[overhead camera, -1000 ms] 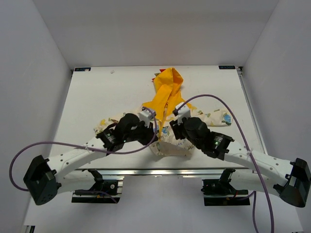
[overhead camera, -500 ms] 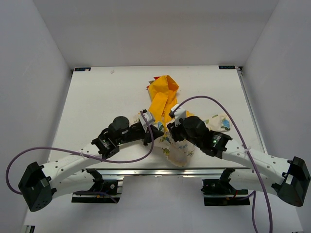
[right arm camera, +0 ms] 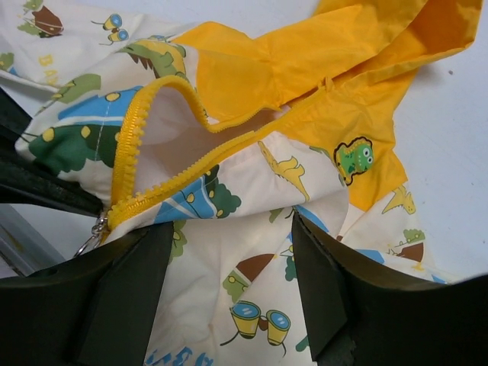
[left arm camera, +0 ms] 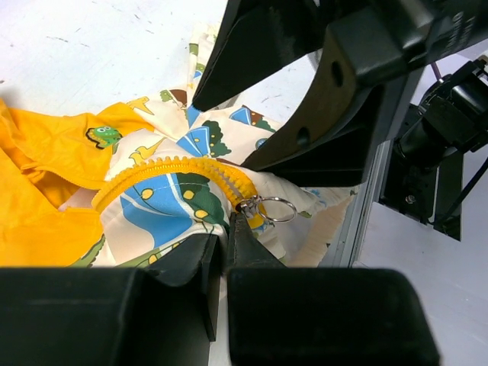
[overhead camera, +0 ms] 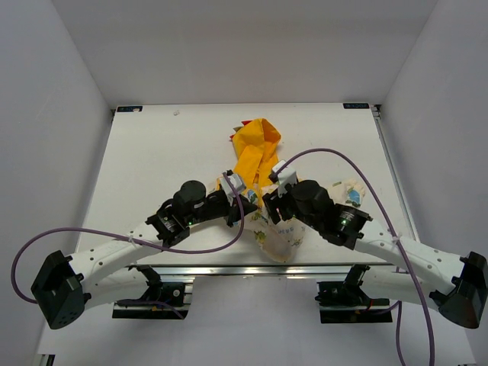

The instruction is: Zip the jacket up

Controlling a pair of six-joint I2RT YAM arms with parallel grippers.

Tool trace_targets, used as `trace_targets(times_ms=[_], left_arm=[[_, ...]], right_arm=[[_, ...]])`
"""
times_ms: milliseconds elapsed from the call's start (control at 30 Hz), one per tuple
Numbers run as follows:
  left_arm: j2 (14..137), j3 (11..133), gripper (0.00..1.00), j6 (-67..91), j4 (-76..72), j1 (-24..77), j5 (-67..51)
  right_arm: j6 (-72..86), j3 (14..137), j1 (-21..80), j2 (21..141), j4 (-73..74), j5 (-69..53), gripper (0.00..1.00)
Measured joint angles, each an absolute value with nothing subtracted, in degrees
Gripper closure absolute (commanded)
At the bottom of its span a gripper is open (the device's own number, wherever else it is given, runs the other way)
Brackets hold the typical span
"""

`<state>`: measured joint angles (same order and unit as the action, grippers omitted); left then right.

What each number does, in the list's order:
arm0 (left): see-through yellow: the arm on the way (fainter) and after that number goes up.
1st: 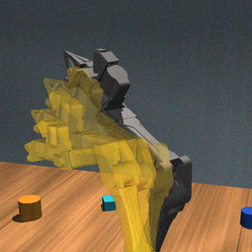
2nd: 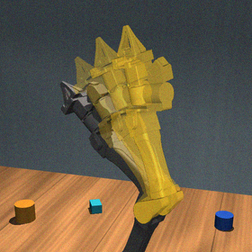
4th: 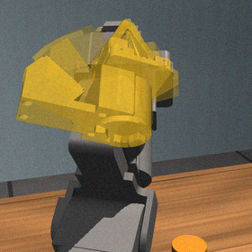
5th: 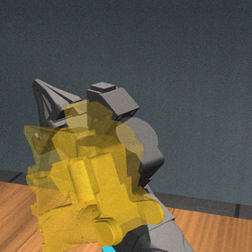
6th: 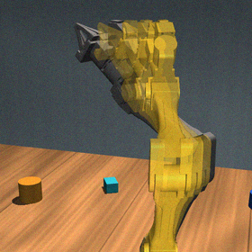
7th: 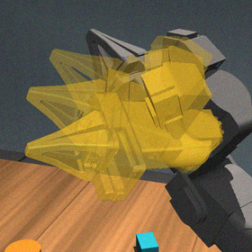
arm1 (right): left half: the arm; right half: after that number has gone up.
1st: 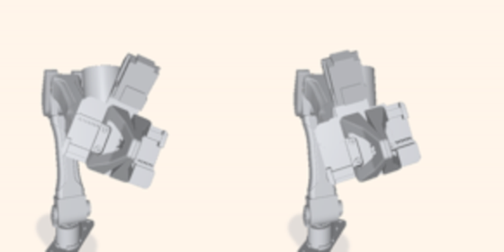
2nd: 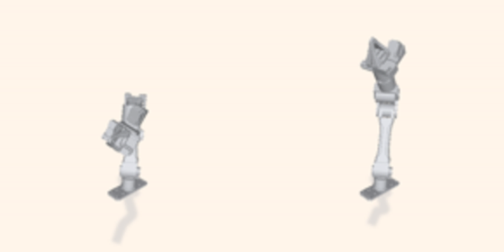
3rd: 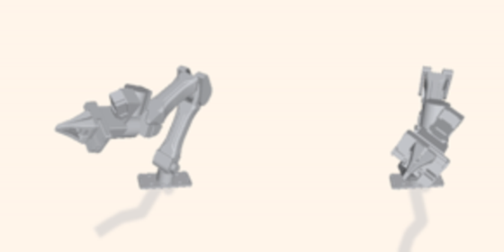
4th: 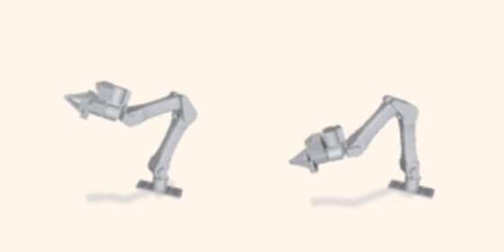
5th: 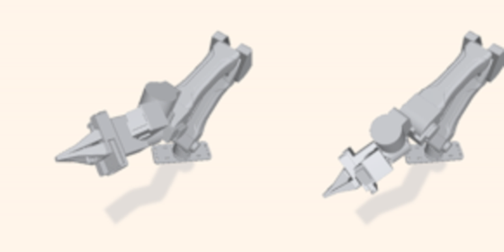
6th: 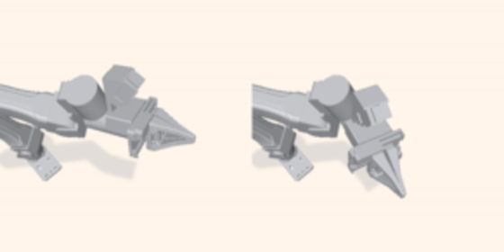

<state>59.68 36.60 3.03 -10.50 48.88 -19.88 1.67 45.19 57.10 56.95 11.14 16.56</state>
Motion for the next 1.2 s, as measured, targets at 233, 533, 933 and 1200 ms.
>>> trace_targets(times_ms=[233, 533, 933, 1200], left_arm=[[59.7, 37.6, 1.00, 3.9, -9.9, 48.9, -18.7], [59.6, 37.8, 1.00, 5.8, -8.9, 48.9, -17.3], [58.3, 38.0, 1.00, 6.9, -7.8, 48.9, -16.9], [57.6, 38.0, 1.00, 7.1, -7.7, 48.9, -16.6]], right_arm=[[4.4, 48.6, 57.2, 55.0, 16.1, 21.7, 0.28], [7.4, 51.2, 57.3, 50.1, 18.1, 14.5, 0.28], [18.1, 54.8, 54.3, 54.3, 19.5, -1.3, 0.27], [21.7, 54.7, 50.0, 54.5, 19.7, -8.8, 0.30]])
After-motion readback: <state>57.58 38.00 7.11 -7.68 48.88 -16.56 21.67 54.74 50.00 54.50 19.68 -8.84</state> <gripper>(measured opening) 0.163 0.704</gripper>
